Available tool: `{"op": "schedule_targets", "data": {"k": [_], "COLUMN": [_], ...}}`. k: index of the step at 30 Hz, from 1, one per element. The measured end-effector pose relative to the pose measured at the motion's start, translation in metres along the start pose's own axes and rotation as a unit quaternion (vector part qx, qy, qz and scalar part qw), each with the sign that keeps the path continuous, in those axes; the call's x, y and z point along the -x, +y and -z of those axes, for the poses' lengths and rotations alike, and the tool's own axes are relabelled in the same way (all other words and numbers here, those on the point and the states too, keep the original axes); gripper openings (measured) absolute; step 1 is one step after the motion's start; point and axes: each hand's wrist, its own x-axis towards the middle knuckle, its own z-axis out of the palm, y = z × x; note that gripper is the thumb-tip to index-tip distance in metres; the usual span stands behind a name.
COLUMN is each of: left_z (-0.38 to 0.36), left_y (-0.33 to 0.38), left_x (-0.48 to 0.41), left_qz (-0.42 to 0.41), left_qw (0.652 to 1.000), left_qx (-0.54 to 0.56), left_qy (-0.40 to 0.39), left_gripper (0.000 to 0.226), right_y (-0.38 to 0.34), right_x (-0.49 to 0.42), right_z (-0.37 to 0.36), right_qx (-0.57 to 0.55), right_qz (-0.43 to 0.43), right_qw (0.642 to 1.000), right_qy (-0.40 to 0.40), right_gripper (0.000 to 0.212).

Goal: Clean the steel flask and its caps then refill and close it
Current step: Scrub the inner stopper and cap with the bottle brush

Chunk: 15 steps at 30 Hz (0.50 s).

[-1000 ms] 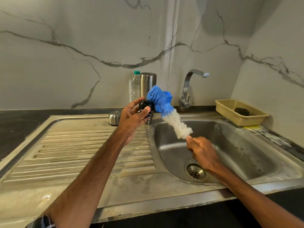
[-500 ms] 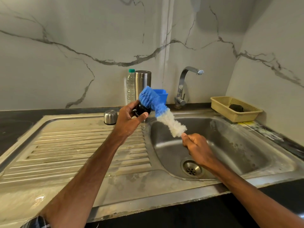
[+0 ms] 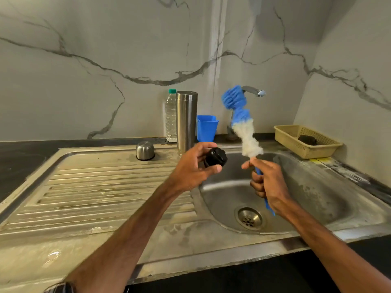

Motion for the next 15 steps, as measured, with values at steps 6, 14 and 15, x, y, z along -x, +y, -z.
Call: {"op": "schedule_targets", "data": {"k": [6, 14, 15], "left_z": [-0.026, -0.032, -0.031], "left_y": [0.002, -0.002, -0.001], "left_x": [0.005, 0.008, 0.008], "left_qz": [-0.068, -0.114, -0.116], "left_qw": [0.994, 0.982, 0.981], "left_qx": [-0.078, -0.149, -0.151], "left_qy": [-0.038, -0.020, -0.017], "left_gripper": [0.062, 0.061, 0.062], "right_y": [-0.011, -0.001, -0.001], "right_x": [0.011, 0.007, 0.006], "right_z": [-0.007, -0.010, -0.009], "right_qx": [0.002, 0.106, 0.108], "right_qz": [0.048, 0.118, 0.111], "right_qw": [0.997, 0.987, 0.988], "right_qy": [-0.055, -0.016, -0.013], "right_gripper": [0.032, 0.033, 0.042]}}
